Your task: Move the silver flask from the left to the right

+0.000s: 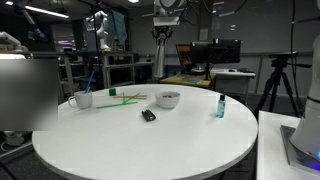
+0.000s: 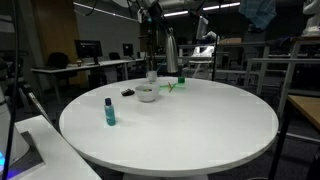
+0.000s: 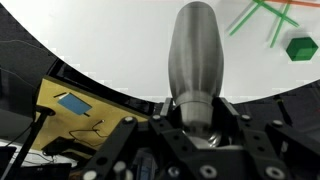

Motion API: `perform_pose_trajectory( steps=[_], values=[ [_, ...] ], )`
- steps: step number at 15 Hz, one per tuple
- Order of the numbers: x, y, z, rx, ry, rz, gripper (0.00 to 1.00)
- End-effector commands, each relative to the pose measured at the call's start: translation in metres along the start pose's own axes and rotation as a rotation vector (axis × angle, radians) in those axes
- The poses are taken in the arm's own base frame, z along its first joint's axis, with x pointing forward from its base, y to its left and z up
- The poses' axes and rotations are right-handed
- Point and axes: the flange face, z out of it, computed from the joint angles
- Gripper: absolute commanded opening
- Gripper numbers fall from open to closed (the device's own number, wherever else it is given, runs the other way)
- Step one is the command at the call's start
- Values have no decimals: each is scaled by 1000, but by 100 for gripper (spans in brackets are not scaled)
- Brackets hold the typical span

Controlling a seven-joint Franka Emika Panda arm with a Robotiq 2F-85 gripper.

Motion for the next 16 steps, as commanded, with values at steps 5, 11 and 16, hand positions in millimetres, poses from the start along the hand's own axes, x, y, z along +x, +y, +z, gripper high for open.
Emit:
perform_pose_trajectory(
  steps=[5, 11, 16],
  values=[
    [10, 31, 2, -54, 4, 92, 23],
    [13, 58, 18, -130, 1, 142, 23],
    [4, 71, 30, -181, -50, 156, 23]
  ],
)
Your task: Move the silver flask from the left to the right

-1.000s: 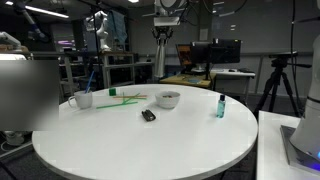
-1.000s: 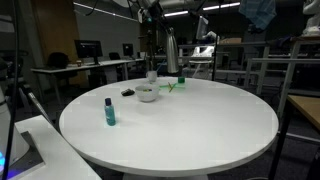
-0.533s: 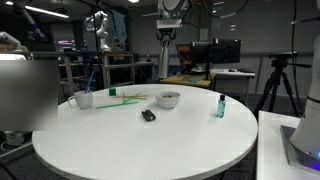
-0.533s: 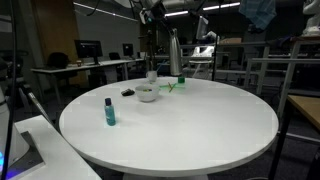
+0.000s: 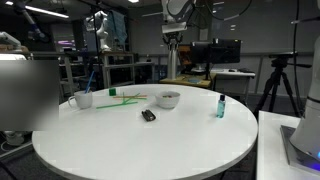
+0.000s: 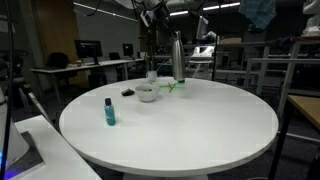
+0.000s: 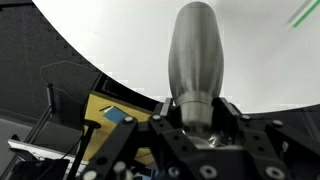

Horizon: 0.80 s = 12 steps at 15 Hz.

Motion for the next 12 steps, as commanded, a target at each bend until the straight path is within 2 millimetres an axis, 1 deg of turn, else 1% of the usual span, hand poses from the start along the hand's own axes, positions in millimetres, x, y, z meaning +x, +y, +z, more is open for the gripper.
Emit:
perform_pose_trajectory(
  steps=[1, 7, 12],
  values=[
    [-4, 17, -6, -34, -15, 25, 23],
    [-15, 21, 7, -66, -54, 17, 23],
    [-22, 21, 12, -62, -67, 11, 23]
  ],
)
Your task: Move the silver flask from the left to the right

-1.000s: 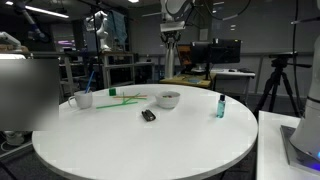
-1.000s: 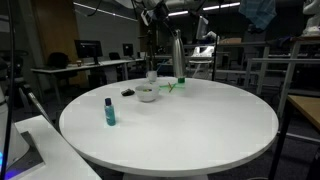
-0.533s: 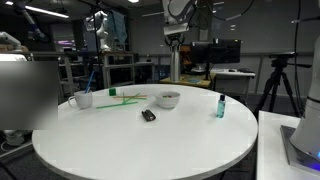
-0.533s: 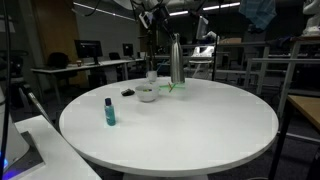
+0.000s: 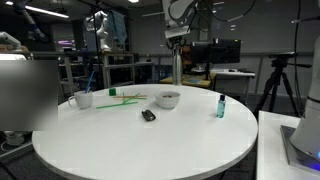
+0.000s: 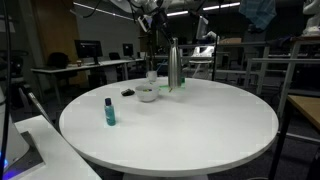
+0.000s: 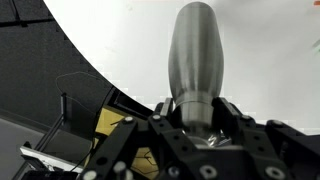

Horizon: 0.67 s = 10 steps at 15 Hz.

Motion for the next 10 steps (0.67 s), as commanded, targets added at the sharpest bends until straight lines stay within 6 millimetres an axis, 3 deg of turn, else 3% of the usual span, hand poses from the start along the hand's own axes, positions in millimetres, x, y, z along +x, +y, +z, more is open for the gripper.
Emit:
perform_pose_trajectory(
  steps=[1, 10],
  values=[
    [-4, 10, -10, 5, -7, 26, 23],
    [-10, 6, -2, 56, -22, 56, 23]
  ],
)
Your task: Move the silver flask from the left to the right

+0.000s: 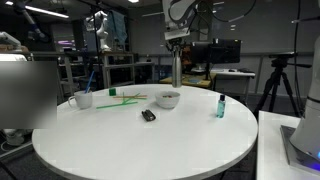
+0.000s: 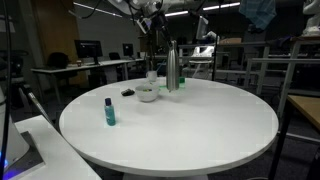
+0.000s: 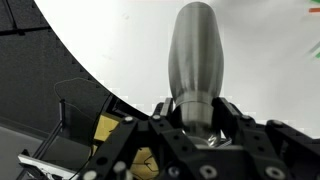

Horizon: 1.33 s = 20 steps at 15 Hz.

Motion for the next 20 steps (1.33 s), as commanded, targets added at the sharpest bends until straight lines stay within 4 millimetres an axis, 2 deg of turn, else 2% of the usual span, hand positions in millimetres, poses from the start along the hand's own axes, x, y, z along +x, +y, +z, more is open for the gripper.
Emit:
perform_pose_trajectory(
  steps=[1, 20],
  values=[
    [-3, 9, -7, 48, -2, 40, 23],
    [-18, 15, 32, 17, -43, 18, 23]
  ],
)
